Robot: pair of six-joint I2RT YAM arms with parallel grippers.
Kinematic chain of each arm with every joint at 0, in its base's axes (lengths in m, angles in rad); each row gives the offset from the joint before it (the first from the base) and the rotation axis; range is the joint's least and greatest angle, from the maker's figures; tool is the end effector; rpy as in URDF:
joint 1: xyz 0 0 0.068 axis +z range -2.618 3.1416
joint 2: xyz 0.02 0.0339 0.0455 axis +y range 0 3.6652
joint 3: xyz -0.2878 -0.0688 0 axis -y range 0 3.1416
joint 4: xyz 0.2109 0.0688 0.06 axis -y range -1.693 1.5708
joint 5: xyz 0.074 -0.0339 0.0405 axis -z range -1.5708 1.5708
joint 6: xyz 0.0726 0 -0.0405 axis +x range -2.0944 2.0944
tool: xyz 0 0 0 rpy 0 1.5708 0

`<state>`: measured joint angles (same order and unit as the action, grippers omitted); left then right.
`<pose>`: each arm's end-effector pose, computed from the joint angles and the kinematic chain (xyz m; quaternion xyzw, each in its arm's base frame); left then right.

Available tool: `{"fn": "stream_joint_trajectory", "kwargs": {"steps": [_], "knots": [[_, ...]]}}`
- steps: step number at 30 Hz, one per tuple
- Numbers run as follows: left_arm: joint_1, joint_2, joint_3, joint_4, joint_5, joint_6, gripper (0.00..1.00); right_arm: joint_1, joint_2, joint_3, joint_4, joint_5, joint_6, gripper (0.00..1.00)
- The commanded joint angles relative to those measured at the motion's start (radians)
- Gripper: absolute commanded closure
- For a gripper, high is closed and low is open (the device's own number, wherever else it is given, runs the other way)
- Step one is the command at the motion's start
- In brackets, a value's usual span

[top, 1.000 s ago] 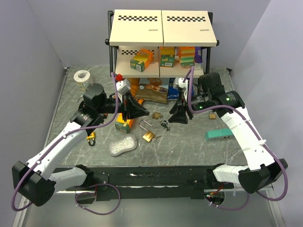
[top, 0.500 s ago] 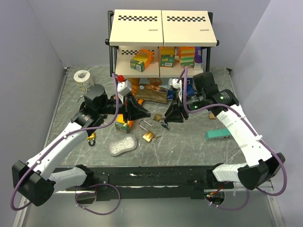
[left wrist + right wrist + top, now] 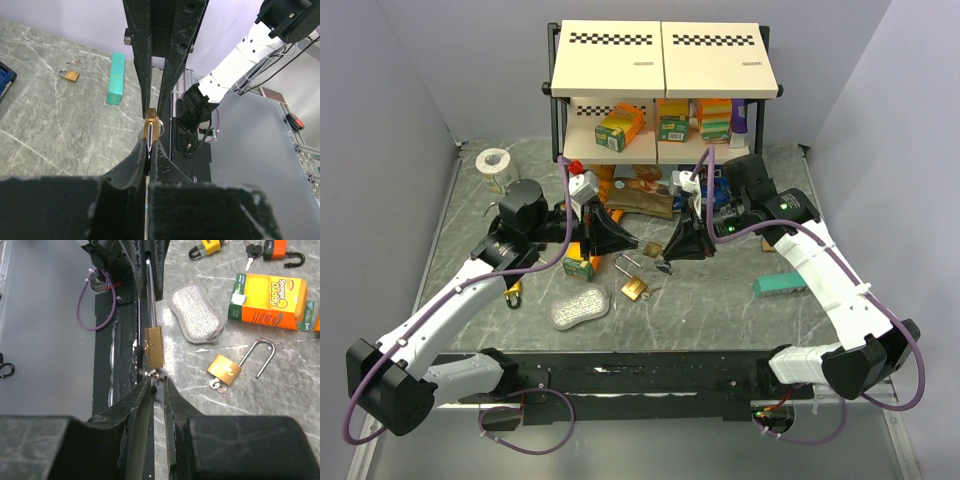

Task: Lock with the key
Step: Lock the lock, then place the key at the center of the board.

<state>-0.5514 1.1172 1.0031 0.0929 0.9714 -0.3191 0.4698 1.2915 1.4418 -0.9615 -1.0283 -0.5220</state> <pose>0.1604 -0.1690 0.4054 0.3976 0.5898 -0.5633 0.4203 0.1653 0.1537 0.4002 -0.5451 0.6245 0.4482 0.3346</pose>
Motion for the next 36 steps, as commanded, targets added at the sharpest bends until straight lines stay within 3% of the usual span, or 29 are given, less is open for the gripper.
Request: {"fn": "stream_joint_trajectory", "kwargs": {"steps": [1, 6, 8, 14, 17, 22, 26, 31, 36], "knots": [[-0.005, 0.001, 0.009, 0.05, 0.027, 0.011, 0.99, 0.013, -0.017, 0.045, -0.013, -0.047, -0.044, 0.78], [-0.004, 0.013, 0.009, 0.06, 0.029, 0.005, 0.99, 0.027, -0.02, 0.048, -0.011, -0.056, -0.053, 0.89], [-0.005, 0.015, 0.008, 0.065, 0.026, -0.001, 0.99, 0.032, -0.023, 0.046, -0.013, -0.056, -0.056, 1.0], [0.002, 0.013, 0.008, 0.067, 0.026, -0.017, 0.99, 0.023, -0.04, 0.019, -0.019, -0.016, -0.058, 1.0], [0.022, 0.01, 0.011, 0.051, 0.032, -0.002, 0.99, -0.039, -0.053, -0.017, -0.014, -0.006, -0.056, 1.0], [0.099, 0.015, 0.005, 0.105, 0.044, -0.047, 0.99, -0.16, -0.06, -0.09, -0.126, 0.03, -0.211, 1.0], [0.122, 0.021, -0.006, 0.11, 0.038, -0.06, 0.99, -0.27, -0.044, -0.158, -0.123, 0.048, -0.254, 1.0], [0.122, 0.013, -0.018, 0.065, 0.015, -0.014, 0.99, -0.408, 0.006, -0.262, 0.045, 0.264, -0.135, 1.0], [0.123, 0.012, -0.021, 0.01, -0.019, 0.034, 0.99, -0.456, 0.104, -0.308, 0.167, 0.494, -0.093, 1.0]]}}
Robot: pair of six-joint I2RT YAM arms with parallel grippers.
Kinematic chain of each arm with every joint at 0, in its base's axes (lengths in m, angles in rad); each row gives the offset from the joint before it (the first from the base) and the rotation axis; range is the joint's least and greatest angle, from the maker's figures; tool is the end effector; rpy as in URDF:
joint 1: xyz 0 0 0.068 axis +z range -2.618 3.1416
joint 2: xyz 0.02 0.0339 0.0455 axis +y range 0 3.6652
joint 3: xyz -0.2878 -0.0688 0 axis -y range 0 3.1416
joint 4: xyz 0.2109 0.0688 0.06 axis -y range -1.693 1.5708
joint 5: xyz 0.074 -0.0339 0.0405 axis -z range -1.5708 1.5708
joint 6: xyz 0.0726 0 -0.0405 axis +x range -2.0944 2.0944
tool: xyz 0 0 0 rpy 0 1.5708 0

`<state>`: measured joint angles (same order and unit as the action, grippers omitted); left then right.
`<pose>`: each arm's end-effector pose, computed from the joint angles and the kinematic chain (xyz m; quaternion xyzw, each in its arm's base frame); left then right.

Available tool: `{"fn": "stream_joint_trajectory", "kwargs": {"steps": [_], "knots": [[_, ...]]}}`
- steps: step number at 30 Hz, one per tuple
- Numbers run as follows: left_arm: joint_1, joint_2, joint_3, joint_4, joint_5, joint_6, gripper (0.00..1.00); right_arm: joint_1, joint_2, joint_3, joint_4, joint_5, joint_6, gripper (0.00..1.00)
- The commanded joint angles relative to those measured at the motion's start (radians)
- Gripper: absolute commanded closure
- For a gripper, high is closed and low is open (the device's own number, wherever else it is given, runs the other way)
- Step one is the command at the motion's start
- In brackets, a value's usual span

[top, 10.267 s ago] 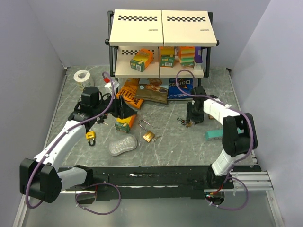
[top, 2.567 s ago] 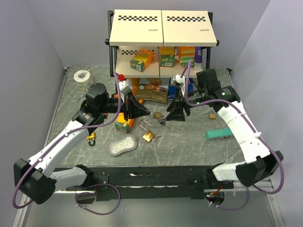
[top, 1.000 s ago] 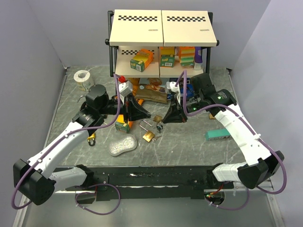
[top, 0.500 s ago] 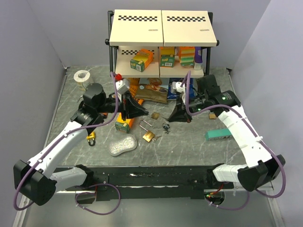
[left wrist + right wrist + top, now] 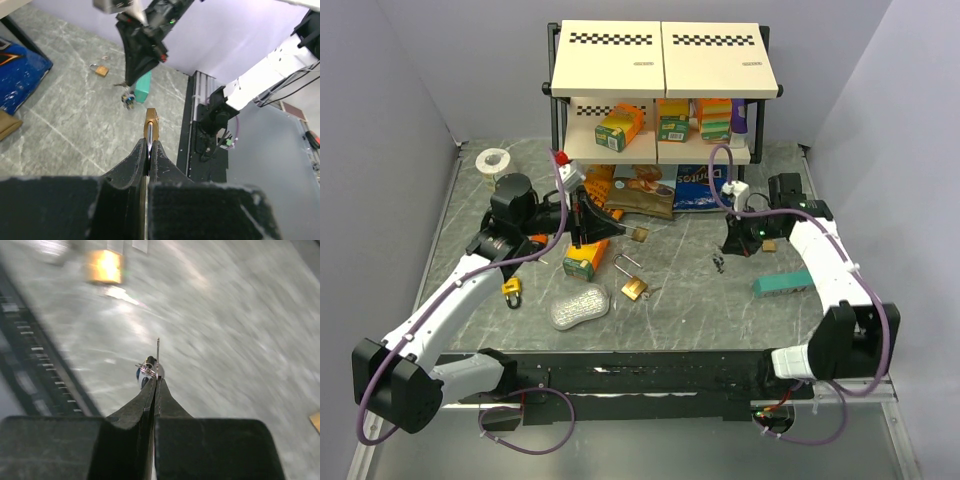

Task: Lock with the key
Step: Place the key at the center of the board.

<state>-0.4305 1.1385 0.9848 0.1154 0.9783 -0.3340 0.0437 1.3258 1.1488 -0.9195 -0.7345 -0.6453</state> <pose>0.1852 -0.1513 0.3974 0.3561 0.6196 -0.5424 0.4417 0.2244 0.0585 0.3009 -0.3858 0.8254 0.2684 0.3128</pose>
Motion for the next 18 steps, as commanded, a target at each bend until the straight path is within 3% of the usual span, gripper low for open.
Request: {"fn": "stream_joint_trajectory", "kwargs": {"steps": [1, 13, 18], "knots": [[0.003, -0.01, -0.008, -0.019, -0.03, 0.053, 0.99, -0.037, 0.105, -0.015, 0.134, 0.237, 0.032, 1.0], [0.001, -0.005, -0.043, -0.031, -0.041, 0.078, 0.99, -0.125, 0.358, 0.046, 0.221, 0.446, -0.028, 1.0], [0.001, -0.006, -0.051, -0.037, -0.043, 0.082, 0.99, -0.128, 0.424, 0.092, 0.251, 0.451, -0.028, 1.0]]}}
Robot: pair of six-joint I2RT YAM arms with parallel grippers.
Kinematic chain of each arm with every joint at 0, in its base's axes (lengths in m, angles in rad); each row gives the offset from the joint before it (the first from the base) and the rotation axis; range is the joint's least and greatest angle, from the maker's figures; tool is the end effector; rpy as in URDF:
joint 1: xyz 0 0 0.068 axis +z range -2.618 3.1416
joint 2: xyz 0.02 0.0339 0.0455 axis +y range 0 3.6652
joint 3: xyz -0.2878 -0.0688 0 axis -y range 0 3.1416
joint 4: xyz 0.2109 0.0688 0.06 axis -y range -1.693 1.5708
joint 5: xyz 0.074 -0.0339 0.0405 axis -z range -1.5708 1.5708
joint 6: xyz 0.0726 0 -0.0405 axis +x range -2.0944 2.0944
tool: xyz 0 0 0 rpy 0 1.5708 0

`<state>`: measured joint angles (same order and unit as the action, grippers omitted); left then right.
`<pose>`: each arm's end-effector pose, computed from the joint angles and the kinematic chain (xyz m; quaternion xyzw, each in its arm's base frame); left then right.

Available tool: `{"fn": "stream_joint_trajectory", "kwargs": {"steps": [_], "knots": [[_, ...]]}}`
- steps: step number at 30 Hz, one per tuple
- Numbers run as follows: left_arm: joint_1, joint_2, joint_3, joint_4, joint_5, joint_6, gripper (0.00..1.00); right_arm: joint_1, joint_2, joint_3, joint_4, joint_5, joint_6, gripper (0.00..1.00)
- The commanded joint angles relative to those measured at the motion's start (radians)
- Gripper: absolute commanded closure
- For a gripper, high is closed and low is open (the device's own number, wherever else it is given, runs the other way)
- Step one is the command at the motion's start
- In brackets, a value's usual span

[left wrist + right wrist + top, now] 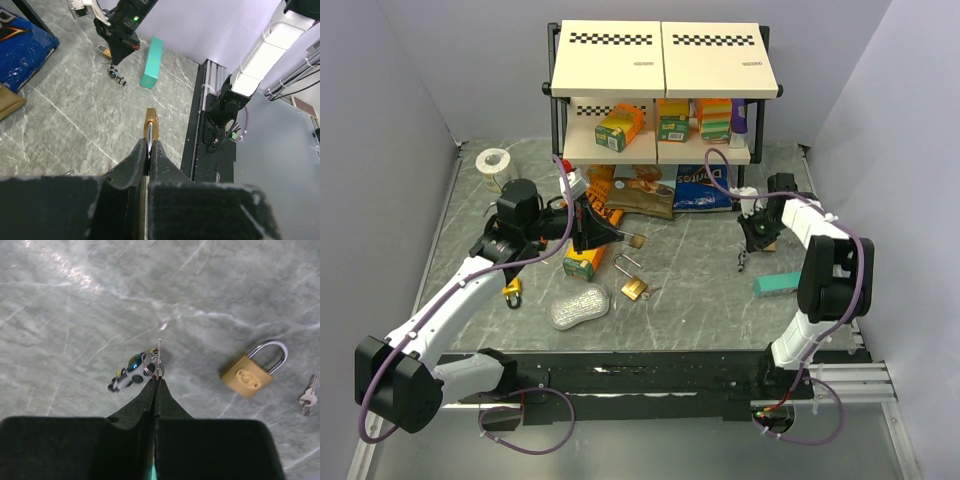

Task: Lock with the key
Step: Place the key at the center of the board, then place the lock at the center of the board.

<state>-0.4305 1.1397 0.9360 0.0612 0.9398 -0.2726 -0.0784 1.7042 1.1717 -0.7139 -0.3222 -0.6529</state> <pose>0.1882 -0.1510 0.3745 0.3488 0.6483 -0.5223 0.4304 0.3168 -0.0018 0.2080 -0.3008 0.9268 0.0908 0.2055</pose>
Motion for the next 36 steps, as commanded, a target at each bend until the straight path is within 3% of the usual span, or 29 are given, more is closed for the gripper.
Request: {"fn": "stream_joint_trajectory", "kwargs": {"steps": [1, 10, 13, 14, 20, 23, 27, 31, 36], "knots": [[0.001, -0.006, -0.006, 0.015, -0.004, 0.023, 0.99, -0.006, 0.06, 0.078, 0.045, 0.038, -0.016, 1.0], [0.001, 0.009, -0.071, 0.04, 0.002, -0.022, 0.99, -0.003, 0.137, 0.157, 0.074, 0.066, -0.014, 1.0], [-0.001, 0.014, -0.083, 0.04, 0.004, -0.019, 0.99, 0.002, 0.14, 0.167, 0.053, 0.064, -0.027, 0.7], [-0.002, 0.017, -0.085, 0.038, 0.002, -0.019, 0.99, 0.003, 0.134, 0.166, 0.05, 0.055, -0.028, 0.55], [-0.019, 0.066, -0.078, 0.038, -0.028, -0.106, 0.99, 0.019, -0.007, 0.138, 0.008, 0.008, -0.037, 0.46], [-0.03, 0.095, -0.075, 0.045, -0.055, -0.175, 0.99, 0.06, -0.16, 0.112, -0.027, -0.029, -0.04, 0.43], [-0.036, 0.138, -0.068, 0.072, -0.079, -0.278, 0.99, 0.192, -0.334, 0.069, -0.041, -0.106, -0.036, 0.29], [-0.036, 0.176, -0.049, 0.083, -0.105, -0.387, 0.99, 0.412, -0.431, 0.068, -0.035, -0.138, 0.037, 0.13], [-0.037, 0.241, 0.01, 0.006, -0.09, -0.456, 0.99, 0.6, -0.448, 0.071, -0.007, -0.139, 0.081, 0.12]]}}
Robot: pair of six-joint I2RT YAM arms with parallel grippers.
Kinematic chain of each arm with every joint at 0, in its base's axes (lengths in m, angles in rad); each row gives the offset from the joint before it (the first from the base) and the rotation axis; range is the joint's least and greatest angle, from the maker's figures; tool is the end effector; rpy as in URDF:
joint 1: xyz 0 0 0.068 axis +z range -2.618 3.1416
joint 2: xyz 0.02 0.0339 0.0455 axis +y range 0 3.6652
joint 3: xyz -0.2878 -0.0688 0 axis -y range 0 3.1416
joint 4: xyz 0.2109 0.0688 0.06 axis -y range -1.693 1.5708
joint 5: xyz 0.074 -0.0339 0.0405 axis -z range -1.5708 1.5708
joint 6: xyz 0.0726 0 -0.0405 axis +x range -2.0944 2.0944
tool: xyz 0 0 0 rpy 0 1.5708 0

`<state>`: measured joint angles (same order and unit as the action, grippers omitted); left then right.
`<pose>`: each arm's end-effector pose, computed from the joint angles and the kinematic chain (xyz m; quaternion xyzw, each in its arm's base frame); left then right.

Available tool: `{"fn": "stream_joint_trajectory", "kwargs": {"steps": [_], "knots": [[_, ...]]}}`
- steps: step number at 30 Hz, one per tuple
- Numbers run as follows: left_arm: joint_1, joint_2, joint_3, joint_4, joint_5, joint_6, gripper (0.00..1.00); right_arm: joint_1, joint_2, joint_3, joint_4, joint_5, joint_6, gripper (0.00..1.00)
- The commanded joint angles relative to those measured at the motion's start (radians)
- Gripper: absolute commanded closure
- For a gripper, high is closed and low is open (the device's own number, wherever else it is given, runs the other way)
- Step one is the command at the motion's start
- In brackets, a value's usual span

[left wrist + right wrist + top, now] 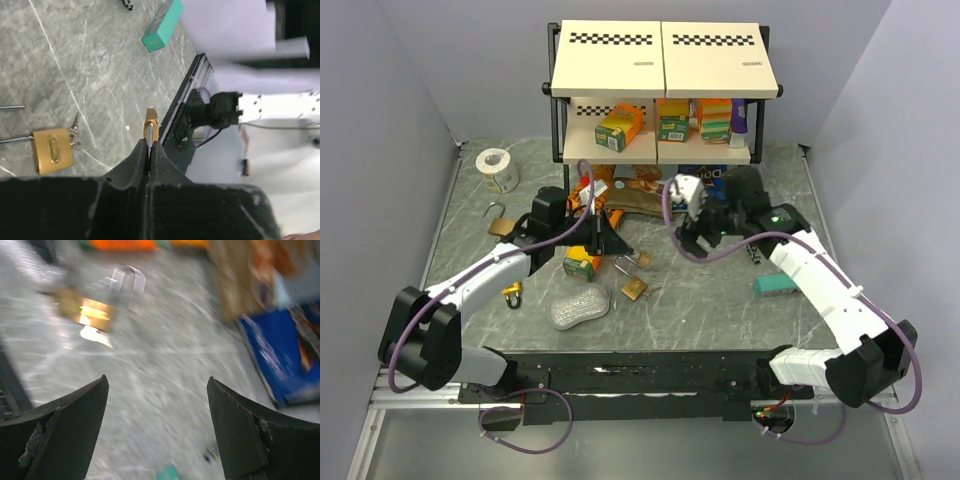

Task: Lock with the key
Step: Place the lock at the center of the board.

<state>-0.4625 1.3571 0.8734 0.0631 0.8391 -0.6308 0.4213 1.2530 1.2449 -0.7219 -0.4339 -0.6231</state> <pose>0.2313 -0.1757 0.2998 0.1564 0.7823 -0.5502 0.2467 0.2117 0.1283 0.3519 -0.5208 0.7289 0.1554 0.4163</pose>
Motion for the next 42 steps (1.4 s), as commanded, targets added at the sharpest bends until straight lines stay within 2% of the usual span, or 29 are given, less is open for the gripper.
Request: {"fn": "stream_joint_trajectory", "kwargs": {"steps": [1, 6, 14, 17, 21, 26, 28, 29, 30, 33, 34, 35, 37, 38, 39, 40, 41, 42], "knots": [[-0.007, 0.023, 0.07, 0.015, 0.02, -0.107, 0.99, 0.117, 0.008, 0.002, 0.007, -0.034, 0.063, 0.13], [-0.005, 0.025, 0.038, 0.079, 0.067, -0.19, 0.99, 0.186, 0.068, 0.034, 0.033, -0.101, 0.094, 0.15], [-0.008, 0.014, 0.036, 0.072, 0.063, -0.184, 0.99, 0.29, 0.174, 0.105, 0.064, -0.086, 0.092, 0.19], [-0.01, 0.011, 0.036, 0.066, 0.058, -0.176, 0.99, 0.303, 0.193, 0.12, 0.072, -0.078, 0.094, 0.28], [-0.007, 0.005, 0.032, 0.067, 0.058, -0.175, 0.99, 0.303, 0.197, 0.105, 0.082, -0.043, 0.092, 0.5], [-0.008, 0.0, 0.027, 0.079, 0.064, -0.179, 0.99, 0.303, 0.181, 0.067, 0.095, 0.0, 0.077, 0.55], [-0.007, 0.002, 0.026, 0.087, 0.068, -0.182, 0.99, 0.304, 0.178, 0.06, 0.095, -0.003, 0.077, 0.48], [-0.008, 0.004, 0.024, 0.092, 0.071, -0.184, 0.99, 0.303, 0.178, 0.062, 0.093, -0.003, 0.079, 0.33], [-0.007, 0.004, 0.024, 0.096, 0.069, -0.187, 0.99, 0.303, 0.18, 0.064, 0.093, -0.002, 0.08, 0.27], [-0.008, 0.007, 0.026, 0.101, 0.074, -0.191, 0.99, 0.304, 0.189, 0.068, 0.084, 0.003, 0.076, 0.27], [-0.008, 0.005, 0.024, 0.099, 0.072, -0.191, 0.99, 0.304, 0.191, 0.068, 0.085, 0.003, 0.074, 0.3], [-0.008, 0.005, 0.026, 0.099, 0.071, -0.19, 0.99, 0.303, 0.189, 0.064, 0.087, 0.009, 0.072, 0.42], [-0.008, 0.002, 0.024, 0.099, 0.072, -0.19, 0.99, 0.304, 0.18, 0.056, 0.102, 0.015, 0.074, 0.54], [-0.008, 0.002, 0.022, 0.099, 0.074, -0.19, 0.99, 0.304, 0.177, 0.051, 0.105, 0.023, 0.077, 0.69], [-0.008, -0.003, 0.022, 0.103, 0.075, -0.19, 0.97, 0.303, 0.175, 0.05, 0.108, 0.029, 0.085, 0.78], [-0.008, -0.004, 0.019, 0.101, 0.077, -0.187, 0.85, 0.301, 0.174, 0.048, 0.105, 0.03, 0.089, 0.86], [-0.004, -0.007, 0.021, 0.095, 0.071, -0.182, 0.78, 0.297, 0.175, 0.042, 0.102, 0.032, 0.097, 0.98], [-0.002, -0.016, 0.019, 0.087, 0.066, -0.166, 0.71, 0.281, 0.171, 0.039, 0.099, 0.026, 0.108, 1.0]]}}
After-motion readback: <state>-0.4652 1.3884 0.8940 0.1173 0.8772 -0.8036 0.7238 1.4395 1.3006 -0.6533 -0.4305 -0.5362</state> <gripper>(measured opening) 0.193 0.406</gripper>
